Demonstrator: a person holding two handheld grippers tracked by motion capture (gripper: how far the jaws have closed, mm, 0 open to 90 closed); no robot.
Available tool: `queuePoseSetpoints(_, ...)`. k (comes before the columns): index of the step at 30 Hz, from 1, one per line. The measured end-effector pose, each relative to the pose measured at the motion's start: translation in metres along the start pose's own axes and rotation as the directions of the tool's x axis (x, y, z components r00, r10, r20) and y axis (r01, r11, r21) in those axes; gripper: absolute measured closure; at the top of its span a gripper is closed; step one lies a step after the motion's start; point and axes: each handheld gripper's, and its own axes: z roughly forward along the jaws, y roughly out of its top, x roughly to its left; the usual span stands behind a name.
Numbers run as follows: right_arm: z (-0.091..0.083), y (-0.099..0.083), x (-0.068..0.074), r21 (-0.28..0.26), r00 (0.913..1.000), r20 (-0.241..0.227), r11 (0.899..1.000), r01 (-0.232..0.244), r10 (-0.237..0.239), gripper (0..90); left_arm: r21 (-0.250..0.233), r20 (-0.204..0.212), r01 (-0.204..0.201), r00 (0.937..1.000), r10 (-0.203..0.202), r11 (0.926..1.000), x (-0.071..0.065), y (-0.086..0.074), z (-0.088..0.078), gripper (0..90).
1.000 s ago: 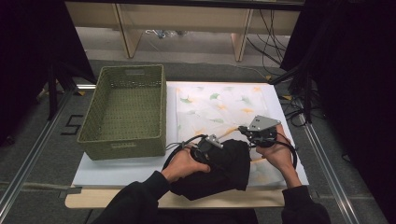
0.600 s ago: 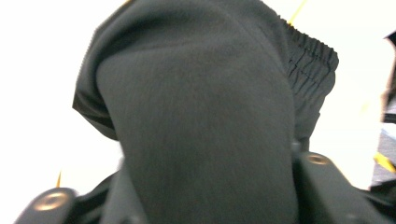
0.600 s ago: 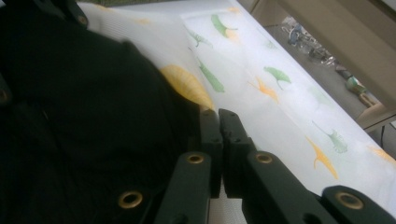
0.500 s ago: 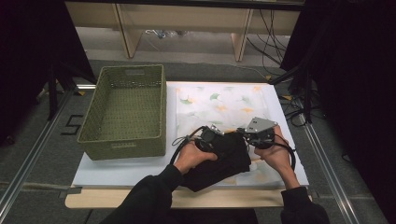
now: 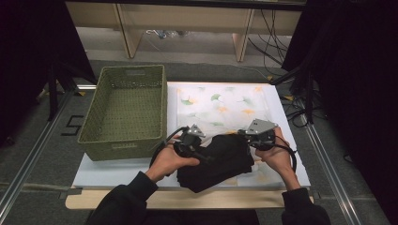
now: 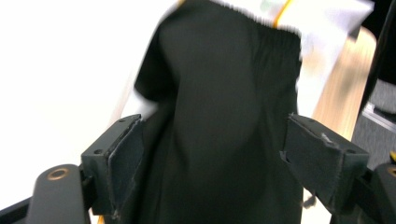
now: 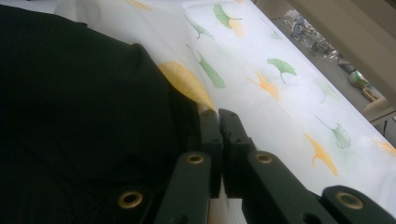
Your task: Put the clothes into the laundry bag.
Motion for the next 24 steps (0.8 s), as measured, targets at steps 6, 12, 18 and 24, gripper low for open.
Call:
queuePoseSetpoints(6, 0.000, 0.002, 0.003, 0.006, 1.0000, -0.001, 1.000, 0.004, -0.004, 90.0, 0.032, 0.040, -0.021, 0.9990, 0.019, 0.9993, 0.000, -0.010, 0.026, 22.6)
queuePoseSetpoints(12, 0.000, 0.003, 0.003, -0.003, 1.0000, -0.003, 1.000, 0.004, -0.004, 90.0, 0.016, 0.007, -0.056, 0.9984, 0.056, 0.9983, -0.010, 0.005, 0.039, 69.2)
queuePoseSetpoints(18, -0.001, 0.004, 0.001, -0.012, 1.0000, -0.001, 1.000, 0.010, -0.010, 90.0, -0.049, 0.019, 0.054, 0.9984, -0.053, 0.9974, -0.016, 0.022, 0.044, 70.7)
queuePoseSetpoints(24, -0.003, 0.004, 0.000, -0.021, 1.0000, 0.002, 1.000, -0.001, 0.001, 90.0, -0.059, 0.000, 0.086, 0.9963, -0.086, 0.9946, -0.011, 0.043, 0.062, 70.7)
